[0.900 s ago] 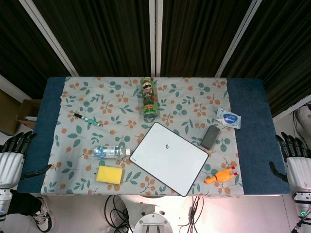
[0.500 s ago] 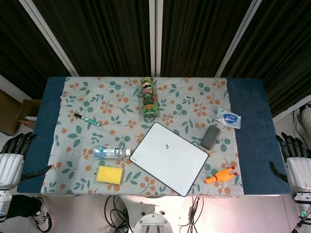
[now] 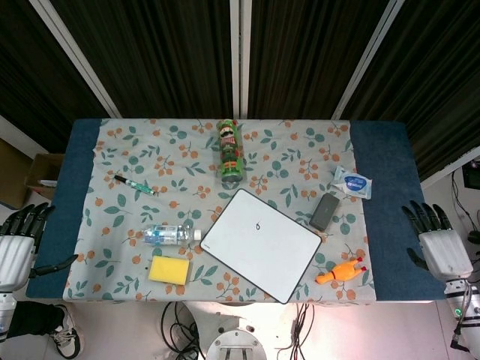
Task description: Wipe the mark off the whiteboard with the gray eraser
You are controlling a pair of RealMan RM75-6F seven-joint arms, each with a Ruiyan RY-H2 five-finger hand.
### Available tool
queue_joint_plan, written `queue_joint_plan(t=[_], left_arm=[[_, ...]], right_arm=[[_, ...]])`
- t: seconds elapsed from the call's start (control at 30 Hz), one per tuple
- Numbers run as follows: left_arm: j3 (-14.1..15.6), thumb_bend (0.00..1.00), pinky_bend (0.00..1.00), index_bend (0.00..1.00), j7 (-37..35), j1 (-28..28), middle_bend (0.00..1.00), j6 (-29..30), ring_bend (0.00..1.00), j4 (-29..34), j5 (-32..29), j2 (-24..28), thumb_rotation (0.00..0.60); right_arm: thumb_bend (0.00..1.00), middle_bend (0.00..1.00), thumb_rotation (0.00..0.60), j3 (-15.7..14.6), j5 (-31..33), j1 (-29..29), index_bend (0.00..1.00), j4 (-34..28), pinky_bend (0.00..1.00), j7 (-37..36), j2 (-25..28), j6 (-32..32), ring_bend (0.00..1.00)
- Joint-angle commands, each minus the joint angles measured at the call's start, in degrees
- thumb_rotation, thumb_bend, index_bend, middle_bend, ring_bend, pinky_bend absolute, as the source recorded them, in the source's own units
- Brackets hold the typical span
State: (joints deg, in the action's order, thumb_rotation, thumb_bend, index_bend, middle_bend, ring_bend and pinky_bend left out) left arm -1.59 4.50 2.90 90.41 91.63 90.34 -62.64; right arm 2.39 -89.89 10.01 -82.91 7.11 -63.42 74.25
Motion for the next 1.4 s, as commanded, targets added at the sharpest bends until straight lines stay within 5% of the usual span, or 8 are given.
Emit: queue_joint_plan(t=[0.03, 0.23, 0.43, 0.77, 1.4], left_arm=[[0.1, 0.0, 0.16, 0.12, 0.1, 0.0, 0.11, -0.2, 0.09, 0.0, -0.1, -0.2, 0.257], [0.4, 0.0, 0.16, 0.13, 0.3, 0.0, 0.11, 0.0, 0.09, -0.1, 0.7, -0.6, 0.254], [0.2, 0.0, 0.16, 0.13, 0.5, -0.2, 0.11, 0.1, 0.09, 0.0, 0.1, -0.4, 0.256], [0.1, 0.0, 0.16, 0.13, 0.9, 0.1, 0.11, -0.4, 0.09, 0.2, 0.2, -0.2, 0.259], [0.0, 0.0, 0.16, 0.13, 0.4, -0.1, 0.11, -0.6, 0.09, -0.4, -0.6, -0.2, 0.293]], right_arm=[[0.15, 0.0, 0.6, -0.5, -3.7, 9.5, 0.0, 1.5, 0.0, 5.7, 2.7, -11.8, 0.0], [0.12, 0.0, 0.6, -0.8, -11.1, 18.8, 0.0, 10.8, 0.0, 3.8, -1.4, -16.8, 0.0], [0.11, 0.0, 0.6, -3.3, -16.6, 23.4, 0.0, 19.6, 0.0, -4.9, -7.3, -14.7, 0.0], [0.11, 0.0, 0.6, -5.8, -17.4, 25.7, 0.0, 30.4, 0.0, -17.4, -16.9, -10.5, 0.0], [0.15, 0.08, 0.6, -8.9, -16.4, 28.8, 0.0, 40.1, 0.02, -25.0, -25.2, -9.6, 0.02]])
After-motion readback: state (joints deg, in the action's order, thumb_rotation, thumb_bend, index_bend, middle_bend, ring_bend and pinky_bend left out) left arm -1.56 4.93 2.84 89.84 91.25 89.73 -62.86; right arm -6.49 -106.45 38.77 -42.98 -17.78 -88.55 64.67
